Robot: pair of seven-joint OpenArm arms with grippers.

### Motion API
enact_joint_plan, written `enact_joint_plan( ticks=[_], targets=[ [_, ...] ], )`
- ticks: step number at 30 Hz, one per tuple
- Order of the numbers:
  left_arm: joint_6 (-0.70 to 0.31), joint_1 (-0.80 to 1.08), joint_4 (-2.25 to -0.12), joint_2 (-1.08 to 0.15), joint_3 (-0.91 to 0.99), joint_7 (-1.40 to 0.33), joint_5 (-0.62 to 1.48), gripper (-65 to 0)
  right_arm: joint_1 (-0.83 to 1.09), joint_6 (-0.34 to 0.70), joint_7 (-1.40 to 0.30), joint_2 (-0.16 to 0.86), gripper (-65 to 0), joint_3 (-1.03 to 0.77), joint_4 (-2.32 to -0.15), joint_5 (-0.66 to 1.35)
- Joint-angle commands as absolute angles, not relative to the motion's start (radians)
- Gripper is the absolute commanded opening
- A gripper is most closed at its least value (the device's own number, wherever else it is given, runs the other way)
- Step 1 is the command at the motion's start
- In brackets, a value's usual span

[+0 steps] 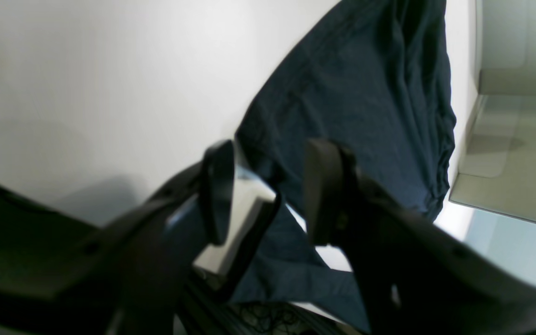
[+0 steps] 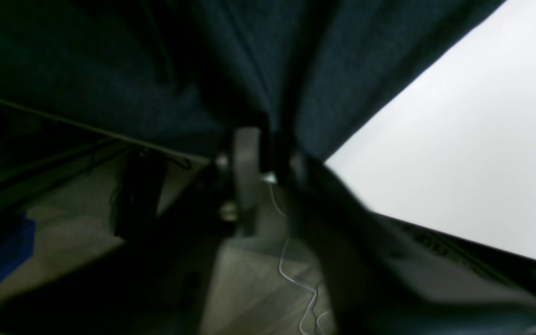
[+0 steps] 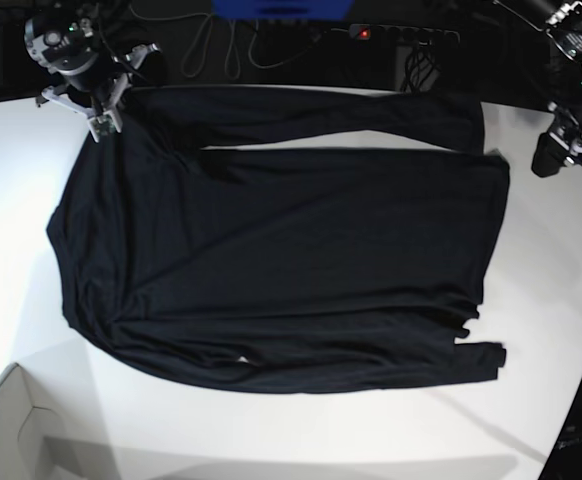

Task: Layout the t-shirt on the table in an organized manner, then fold the t-shirt properly
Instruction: 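Grasp the collar edge with the right gripper and drag it outward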

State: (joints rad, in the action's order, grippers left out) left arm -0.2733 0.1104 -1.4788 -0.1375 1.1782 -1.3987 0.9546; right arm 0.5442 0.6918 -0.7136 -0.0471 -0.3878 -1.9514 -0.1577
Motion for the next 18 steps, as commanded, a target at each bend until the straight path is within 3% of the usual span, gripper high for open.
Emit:
enact_joint_plan(
  ticks=[1, 3, 6, 11, 18],
  targets=[
    [-0.274, 0.107, -1.492, -0.154, 1.182, -1.396, 0.981, -40.7, 0.550, 0.698, -0.699, -0.042, -46.9, -0.392, -1.969, -0.154],
    [-0.274, 0.107, -1.492, -0.156, 1.184, -1.396, 0.981, -40.4, 0.562, 0.698, -0.694, -0.042, -42.3, -0.392, -1.979, -0.154],
    [-0.274, 0.107, -1.492, -0.156, 1.184, -1.396, 0.981, -34.4, 0.561, 0.698, -0.694, -0.050, -39.0, -0.412, -1.995, -0.153],
    [-0.274, 0.116, -1.492, -0.157, 1.184, -1.396, 0.981, -22.9, 0.535, 0.698, -0.694, -0.090, -38.3, -0.441, -2.015, -0.153],
    [-0.274, 0.117, -1.491, -0.191, 1.199, -1.396, 0.981, -21.9, 0.461, 0.698, -0.702, -0.143, -38.2, -0.363, -2.018, -0.154]
  ],
)
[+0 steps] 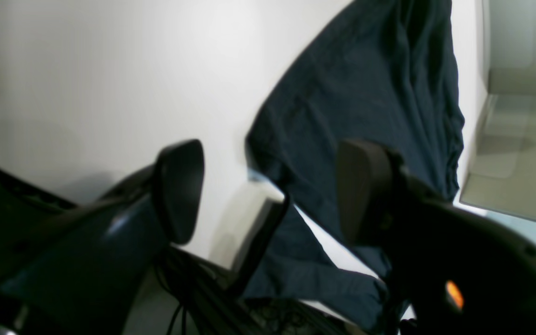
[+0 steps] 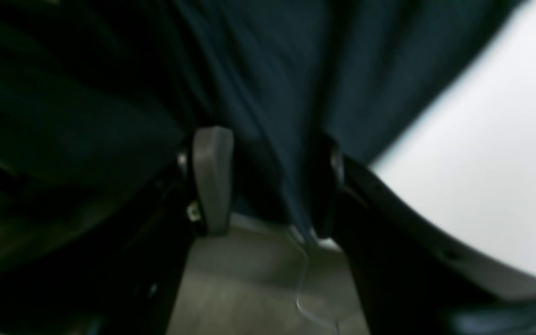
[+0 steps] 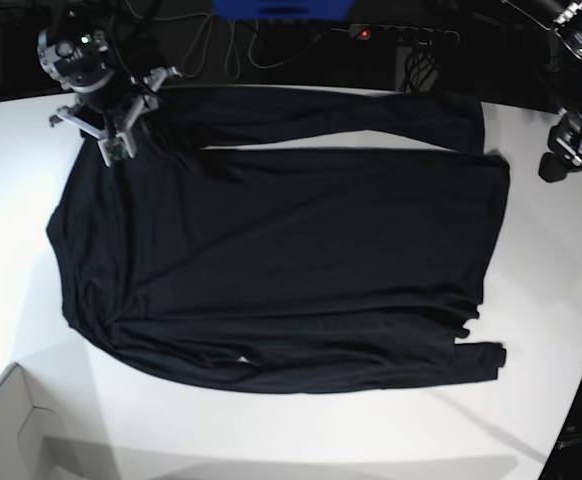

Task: Layout the t-shirt on the table in an organized manner, then fold the t-shirt properly
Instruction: 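Grasp the collar edge with the right gripper and drag it outward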

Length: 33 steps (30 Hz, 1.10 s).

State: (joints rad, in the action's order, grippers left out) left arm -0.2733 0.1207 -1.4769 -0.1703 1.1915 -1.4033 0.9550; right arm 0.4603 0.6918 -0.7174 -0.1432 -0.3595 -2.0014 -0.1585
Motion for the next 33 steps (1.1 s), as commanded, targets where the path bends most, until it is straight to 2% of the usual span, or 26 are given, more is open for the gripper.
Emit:
enact_joint_plan(
  ticks=[1, 6, 13, 24, 28, 33],
  targets=[
    [-0.274, 0.117, -1.491, -0.200, 1.219, -1.396, 0.981, -21.9, 0.455, 0.698, -0.704, -0.148, -38.2, -0.346, -2.018, -0.154],
    [-0.274, 0.113, -1.491, -0.211, 1.268, -1.396, 0.977, -21.9, 0.412, 0.698, -0.704, -0.150, -36.9, -0.266, -2.006, -0.154],
    [-0.274, 0.117, -1.491, -0.234, 1.268, -1.396, 0.972, -21.9, 0.381, 0.698, -0.705, -0.157, -28.1, -0.216, -1.997, -0.154],
    [-0.272, 0.113, -1.491, -0.236, 1.268, -1.396, 0.970, -21.9, 0.364, 0.698, -0.705, -0.157, -27.9, -0.163, -1.986, -0.154],
    [-0.271, 0.108, -1.491, -0.236, 1.267, -1.396, 0.970, -21.9, 0.354, 0.698, -0.705, -0.157, -31.0, -0.168, -1.956, -0.154],
    [-0.271, 0.108, -1.491, -0.236, 1.265, -1.396, 0.970, -21.9, 0.338, 0.698, -0.705, -0.157, -42.4, -0.166, -1.945, -0.154]
  ],
)
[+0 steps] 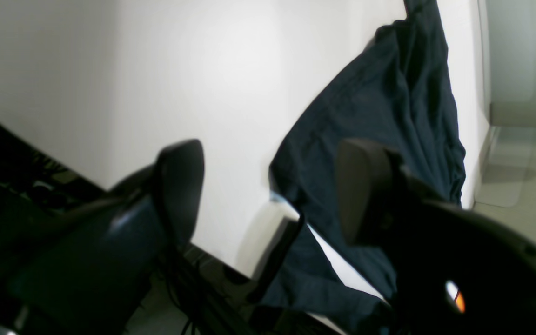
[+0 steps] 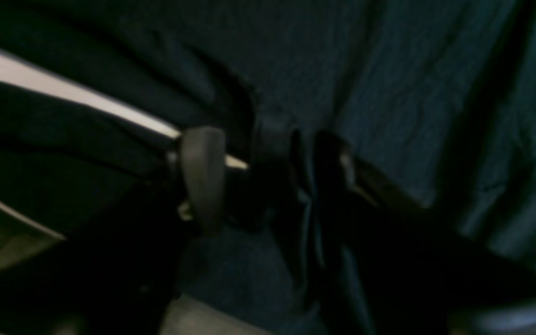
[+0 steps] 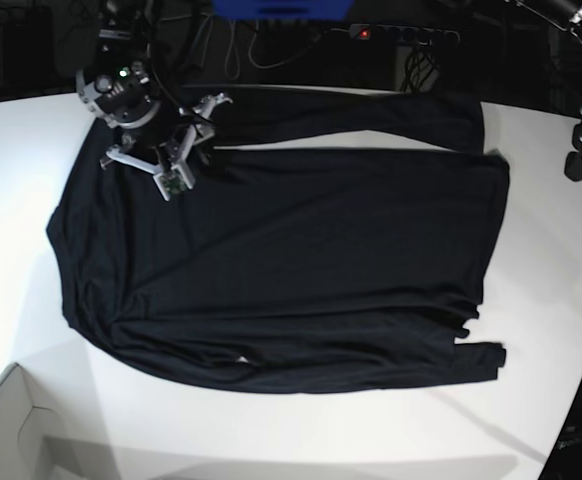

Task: Layout the t-shirt on the table in an organized manner, then fold the t-shirt properly
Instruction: 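Grasp the collar edge with the right gripper and drag it outward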

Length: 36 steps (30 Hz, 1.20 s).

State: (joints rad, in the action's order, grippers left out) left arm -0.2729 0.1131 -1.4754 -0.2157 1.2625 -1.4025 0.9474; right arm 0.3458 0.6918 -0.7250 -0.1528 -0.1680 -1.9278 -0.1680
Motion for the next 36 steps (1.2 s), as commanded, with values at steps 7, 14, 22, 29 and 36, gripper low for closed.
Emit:
enact_joint_plan(
  ticks=[7, 14, 22, 29, 36],
  targets=[
    [-0.269, 0.107, -1.491, -0.236, 1.265, -1.396, 0.969, -21.9, 0.335, 0.698, -0.705, -0.157, -65.0, -0.173, -1.945, -0.154],
    [-0.269, 0.102, -1.491, -0.236, 1.264, -1.396, 0.969, -21.9, 0.357, 0.698, -0.705, -0.157, -65.0, -0.173, -1.951, -0.154],
    [-0.269, 0.087, -1.491, -0.237, 1.265, -1.396, 0.969, -21.9, 0.446, 0.698, -0.694, -0.157, -65.0, -0.171, -1.986, -0.154],
    [-0.269, 0.085, -1.491, -0.237, 1.264, -1.396, 0.969, -21.9, 0.504, 0.698, -0.693, -0.117, -65.0, -0.173, -1.991, -0.151],
    [-0.269, 0.084, -1.491, -0.237, 1.265, -1.396, 0.969, -21.9, 0.530, 0.698, -0.693, -0.079, -65.0, -0.186, -1.991, -0.151]
  ],
)
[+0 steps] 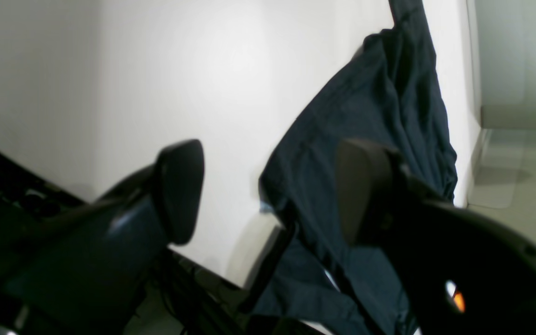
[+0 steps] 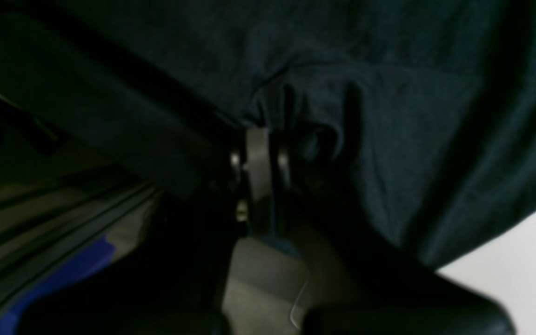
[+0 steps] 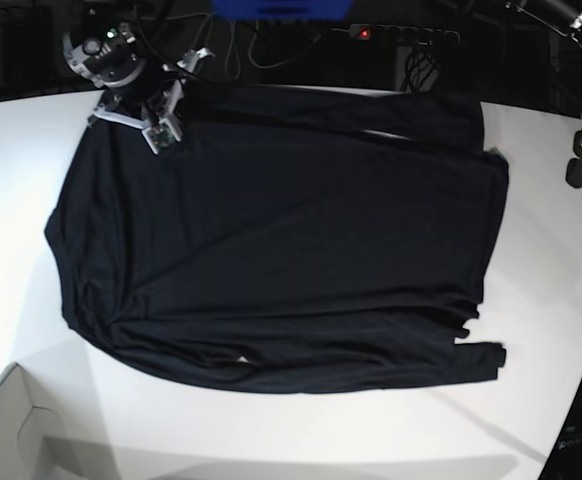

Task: Layout the t-shirt on the table in an organized manner, then fold the t-shirt properly
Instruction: 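Grasp the collar edge with the right gripper and drag it outward, then grasp the shirt side edges with both grippers and pull them apart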

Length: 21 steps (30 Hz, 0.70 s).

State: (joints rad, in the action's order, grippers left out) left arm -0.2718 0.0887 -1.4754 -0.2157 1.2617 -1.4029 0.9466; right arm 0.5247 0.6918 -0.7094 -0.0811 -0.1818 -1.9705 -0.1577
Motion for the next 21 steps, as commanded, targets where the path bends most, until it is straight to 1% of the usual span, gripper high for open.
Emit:
enact_joint_plan(
  ticks=[1, 14, 17, 19, 21],
  targets=[
    [-0.269, 0.084, -1.491, -0.237, 1.265, -1.396, 0.970, -21.9, 0.530, 0.698, -0.693, -0.077, -65.0, -0.191, -1.989, -0.151],
    [-0.272, 0.082, -1.491, -0.236, 1.267, -1.396, 0.980, -21.9, 0.533, 0.698, -0.693, -0.059, -65.0, -0.202, -1.991, -0.151],
    [-0.272, 0.050, -1.492, -0.229, 1.264, -1.396, 0.980, -21.9, 0.533, 0.698, -0.693, -0.061, -65.0, -0.202, -1.991, -0.151],
    [-0.274, 0.031, -1.501, -0.225, 1.262, -1.396, 0.981, -21.9, 0.533, 0.698, -0.693, -0.061, -61.5, -0.202, -1.991, -0.151],
    [-0.274, 0.004, -1.501, -0.200, 1.260, -1.396, 0.981, -21.9, 0.533, 0.698, -0.693, -0.061, -56.0, -0.202, -1.991, -0.151]
  ],
)
